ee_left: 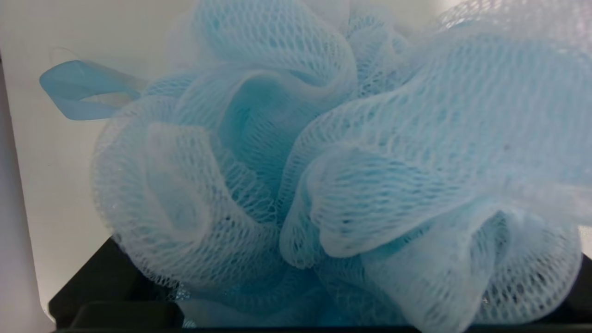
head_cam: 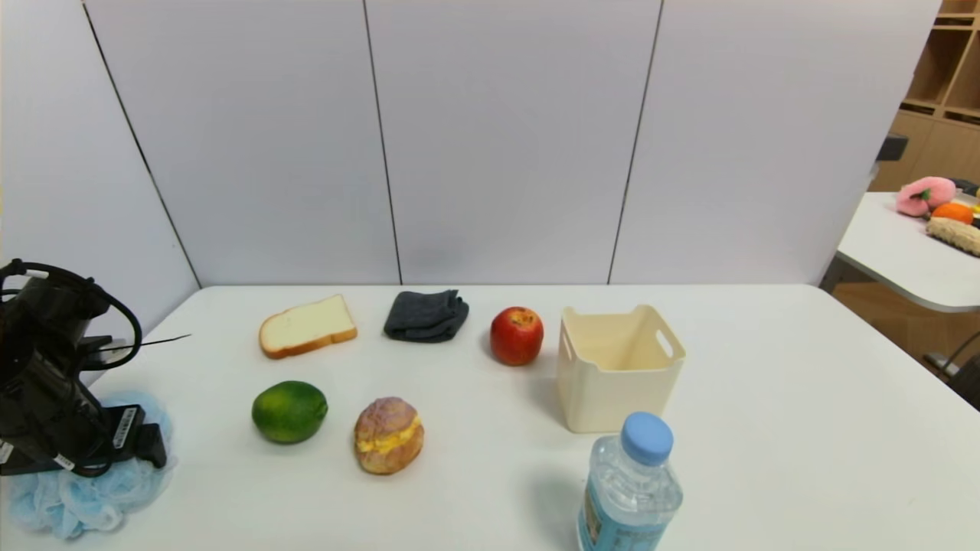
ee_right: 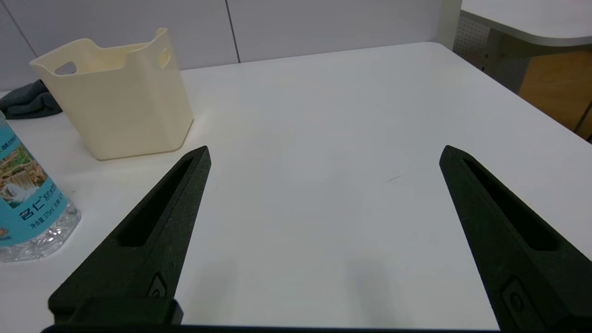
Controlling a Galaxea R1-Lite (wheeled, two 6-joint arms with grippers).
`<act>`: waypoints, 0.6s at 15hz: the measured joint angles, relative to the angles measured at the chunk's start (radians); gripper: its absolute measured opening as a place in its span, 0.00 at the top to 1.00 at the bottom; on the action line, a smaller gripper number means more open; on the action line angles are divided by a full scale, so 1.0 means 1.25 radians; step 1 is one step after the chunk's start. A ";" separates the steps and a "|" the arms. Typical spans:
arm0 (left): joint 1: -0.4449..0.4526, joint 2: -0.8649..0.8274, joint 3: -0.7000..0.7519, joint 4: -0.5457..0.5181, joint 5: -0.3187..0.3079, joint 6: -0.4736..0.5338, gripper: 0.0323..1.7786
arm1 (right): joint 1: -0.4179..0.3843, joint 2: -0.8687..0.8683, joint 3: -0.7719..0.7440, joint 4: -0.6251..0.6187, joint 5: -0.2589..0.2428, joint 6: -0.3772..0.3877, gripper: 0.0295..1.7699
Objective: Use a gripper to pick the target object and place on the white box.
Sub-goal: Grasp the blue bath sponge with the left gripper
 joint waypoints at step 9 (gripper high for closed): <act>-0.001 0.032 0.061 -0.168 -0.002 -0.003 0.10 | -0.001 0.000 0.000 0.000 0.000 0.000 0.03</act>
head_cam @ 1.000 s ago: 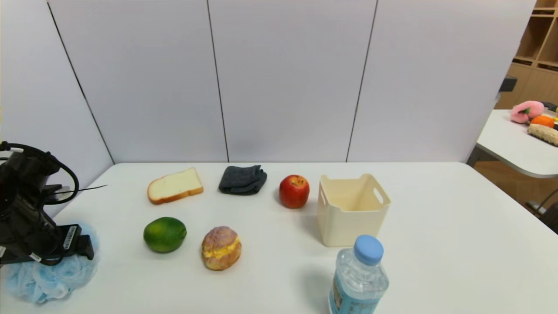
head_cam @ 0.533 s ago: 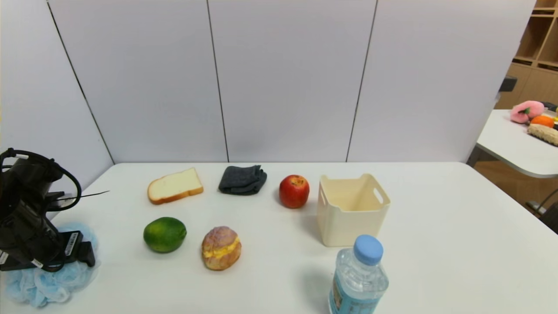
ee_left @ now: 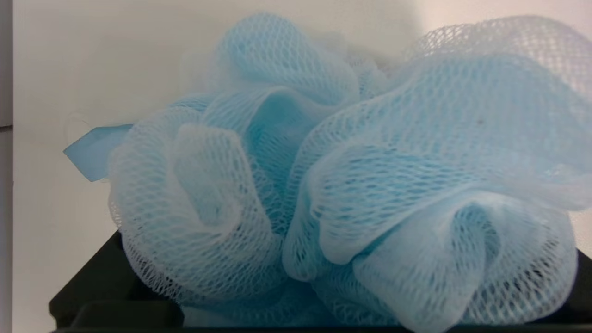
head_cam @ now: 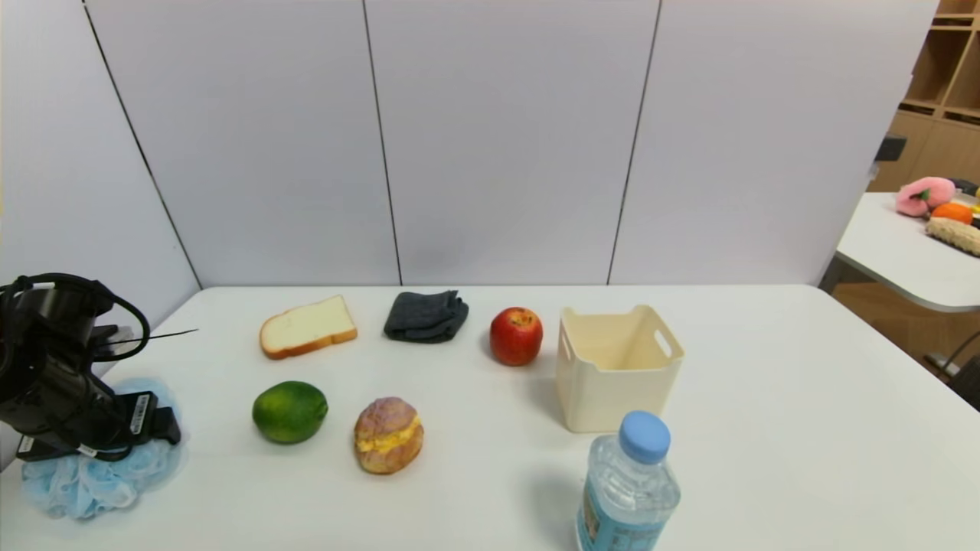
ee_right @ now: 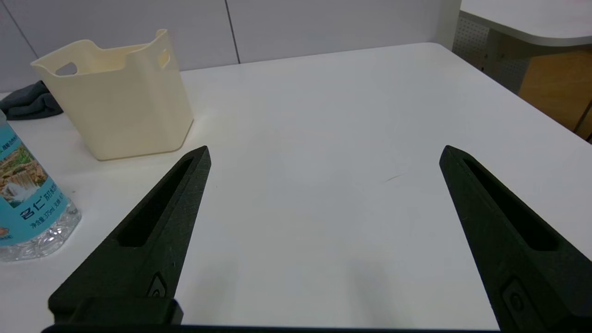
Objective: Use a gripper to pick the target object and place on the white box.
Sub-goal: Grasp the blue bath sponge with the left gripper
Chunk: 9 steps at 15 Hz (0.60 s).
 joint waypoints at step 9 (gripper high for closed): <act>-0.002 -0.008 -0.016 0.011 -0.003 0.011 0.53 | 0.000 0.000 0.000 0.000 0.000 0.000 0.03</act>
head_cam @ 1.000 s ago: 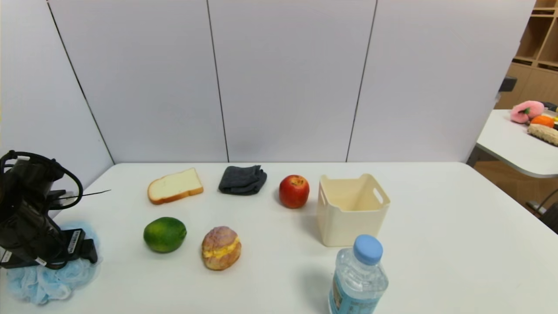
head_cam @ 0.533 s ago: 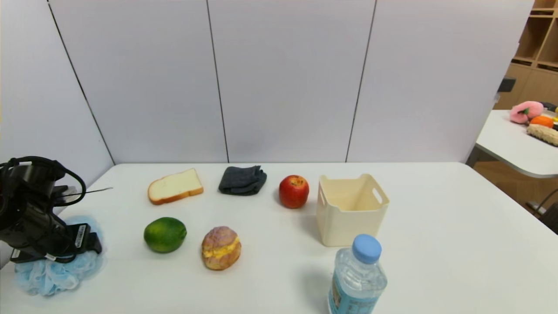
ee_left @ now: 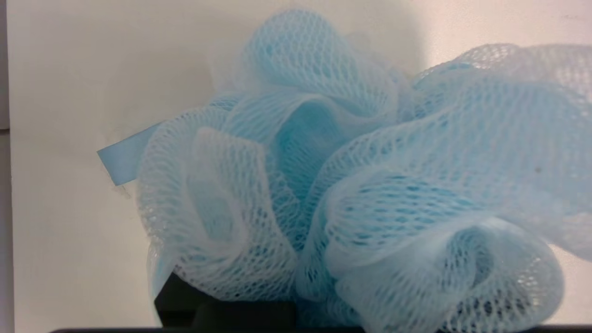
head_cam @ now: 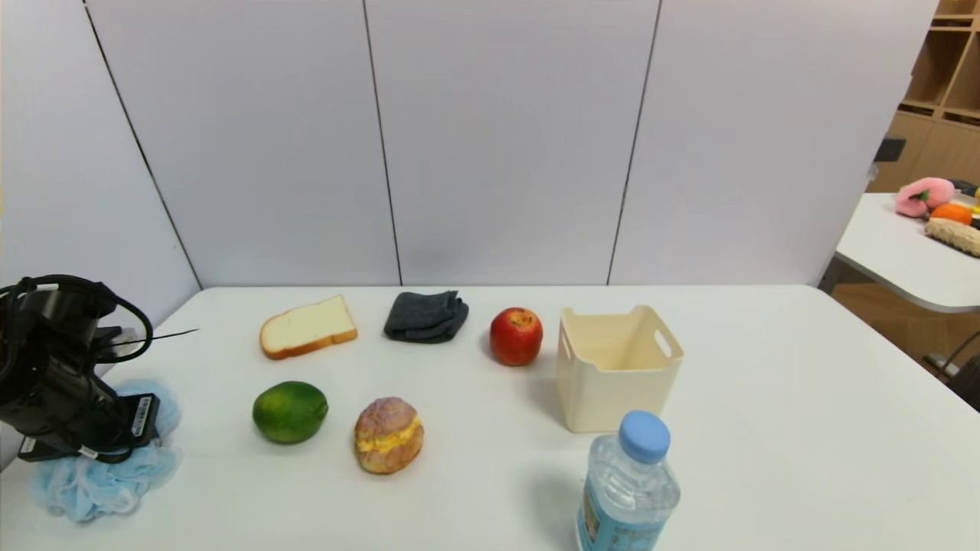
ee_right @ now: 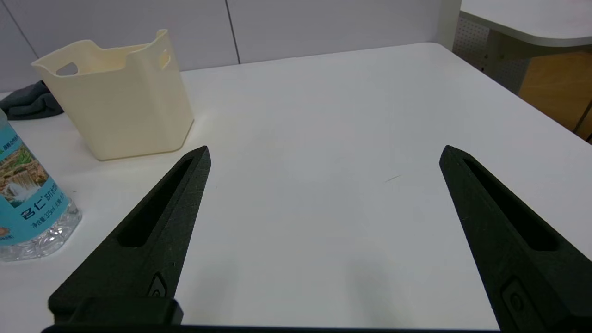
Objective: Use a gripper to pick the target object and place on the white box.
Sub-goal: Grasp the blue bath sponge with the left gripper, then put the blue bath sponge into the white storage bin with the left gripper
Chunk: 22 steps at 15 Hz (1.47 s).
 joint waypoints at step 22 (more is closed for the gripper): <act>-0.357 -0.126 -0.118 -0.365 0.095 -0.001 0.55 | -0.001 0.000 0.000 0.000 0.000 0.000 0.03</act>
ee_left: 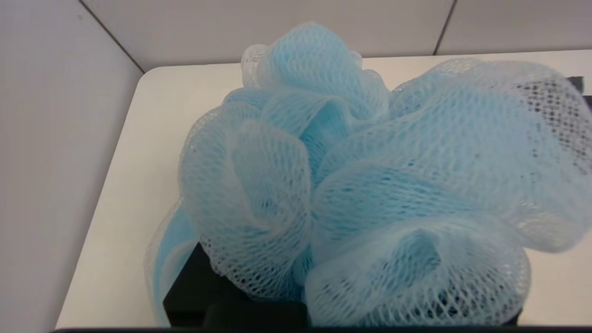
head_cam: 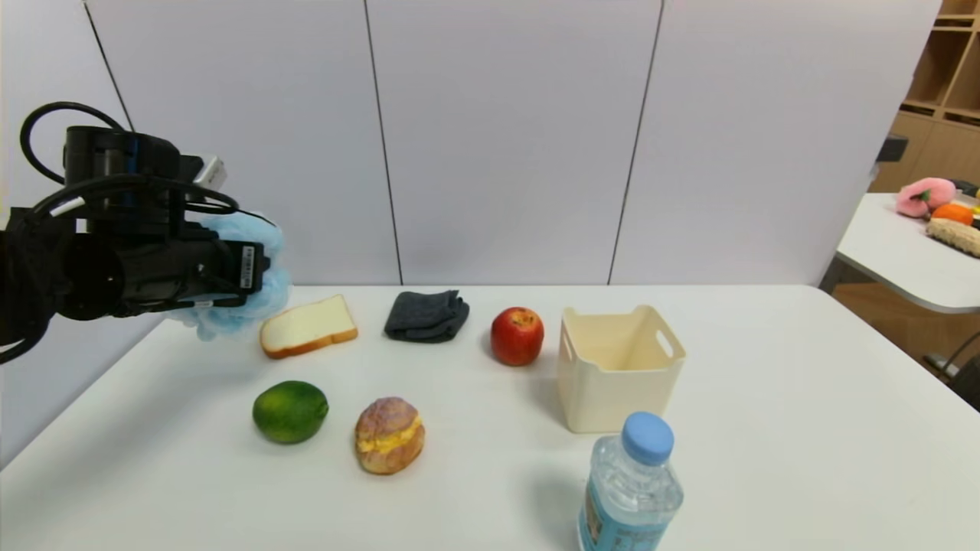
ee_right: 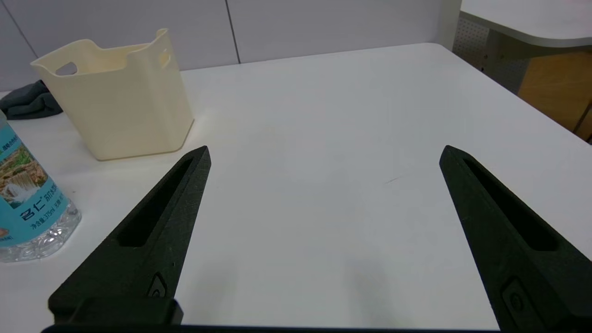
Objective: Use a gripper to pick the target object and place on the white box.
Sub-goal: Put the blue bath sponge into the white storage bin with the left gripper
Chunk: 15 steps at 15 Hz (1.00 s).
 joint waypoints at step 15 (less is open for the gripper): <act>-0.188 0.104 -0.319 -0.037 -0.372 -0.021 0.56 | 0.000 0.000 0.000 0.000 0.000 0.000 0.03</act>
